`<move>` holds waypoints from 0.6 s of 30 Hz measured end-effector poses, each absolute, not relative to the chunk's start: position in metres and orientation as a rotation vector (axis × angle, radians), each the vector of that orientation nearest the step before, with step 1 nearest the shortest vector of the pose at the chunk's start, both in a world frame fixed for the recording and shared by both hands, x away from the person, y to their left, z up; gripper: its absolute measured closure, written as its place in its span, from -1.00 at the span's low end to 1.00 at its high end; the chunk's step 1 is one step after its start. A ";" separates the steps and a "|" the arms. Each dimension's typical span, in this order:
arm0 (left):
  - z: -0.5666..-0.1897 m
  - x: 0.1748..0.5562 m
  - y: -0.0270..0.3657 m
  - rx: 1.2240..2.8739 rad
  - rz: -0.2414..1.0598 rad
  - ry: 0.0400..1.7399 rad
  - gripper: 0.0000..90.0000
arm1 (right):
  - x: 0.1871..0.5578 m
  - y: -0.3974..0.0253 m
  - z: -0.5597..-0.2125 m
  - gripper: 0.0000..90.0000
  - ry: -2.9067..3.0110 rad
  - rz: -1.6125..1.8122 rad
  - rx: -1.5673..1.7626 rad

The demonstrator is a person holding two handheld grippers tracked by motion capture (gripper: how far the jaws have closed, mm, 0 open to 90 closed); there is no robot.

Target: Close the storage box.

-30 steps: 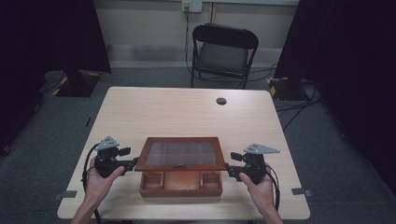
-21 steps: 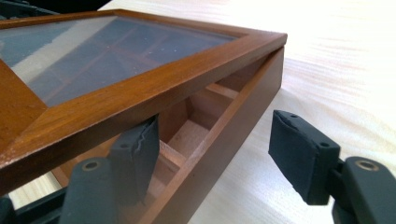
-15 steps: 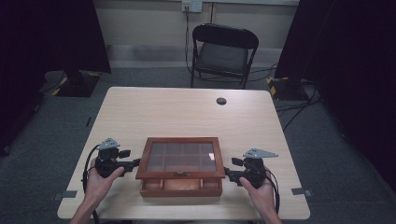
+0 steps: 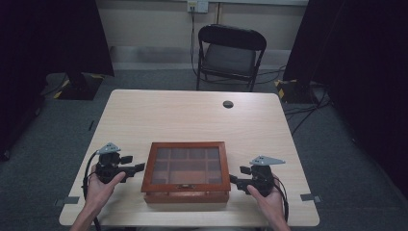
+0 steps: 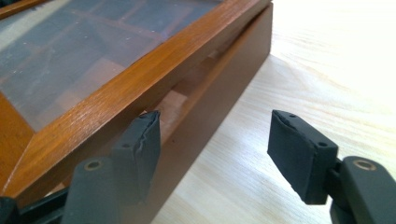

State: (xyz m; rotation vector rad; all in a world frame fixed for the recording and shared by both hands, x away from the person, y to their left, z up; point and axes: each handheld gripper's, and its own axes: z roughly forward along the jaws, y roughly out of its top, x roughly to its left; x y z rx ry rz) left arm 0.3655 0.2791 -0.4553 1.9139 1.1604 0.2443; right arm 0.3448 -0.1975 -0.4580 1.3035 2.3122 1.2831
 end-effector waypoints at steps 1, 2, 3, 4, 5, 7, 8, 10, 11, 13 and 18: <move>-0.456 0.365 0.278 1.915 0.247 1.164 -0.35 | 0.345 -0.198 -0.458 -0.20 2.312 1.281 1.308; -0.457 0.366 0.277 1.919 0.248 1.161 -0.35 | 0.344 -0.198 -0.458 -0.18 2.301 1.285 1.311; -0.457 0.366 0.276 1.927 0.251 1.154 -0.35 | 0.344 -0.200 -0.457 -0.23 2.285 1.325 1.319; -0.457 0.366 0.276 1.933 0.251 1.154 -0.35 | 0.345 -0.202 -0.455 -0.25 2.281 1.379 1.323; -0.458 0.366 0.275 1.932 0.254 1.155 -0.35 | 0.346 -0.202 -0.453 -0.25 2.275 1.393 1.320; -0.457 0.366 0.274 1.936 0.255 1.152 -0.35 | 0.345 -0.200 -0.450 -0.26 2.274 1.372 1.300; -0.456 0.366 0.274 1.935 0.259 1.152 -0.35 | 0.346 -0.199 -0.449 -0.26 2.277 1.382 1.299; -0.454 0.366 0.274 1.924 0.268 1.149 -0.36 | 0.347 -0.198 -0.450 -0.28 2.274 1.372 1.300; -0.453 0.367 0.274 1.929 0.276 1.146 -0.36 | 0.348 -0.199 -0.451 -0.29 2.273 1.374 1.303; -0.451 0.367 0.275 1.924 0.284 1.147 -0.38 | 0.349 -0.200 -0.451 -0.33 2.258 1.370 1.317; -0.447 0.371 0.280 1.918 0.318 1.168 -0.45 | 0.354 -0.211 -0.446 -0.42 2.215 1.359 1.334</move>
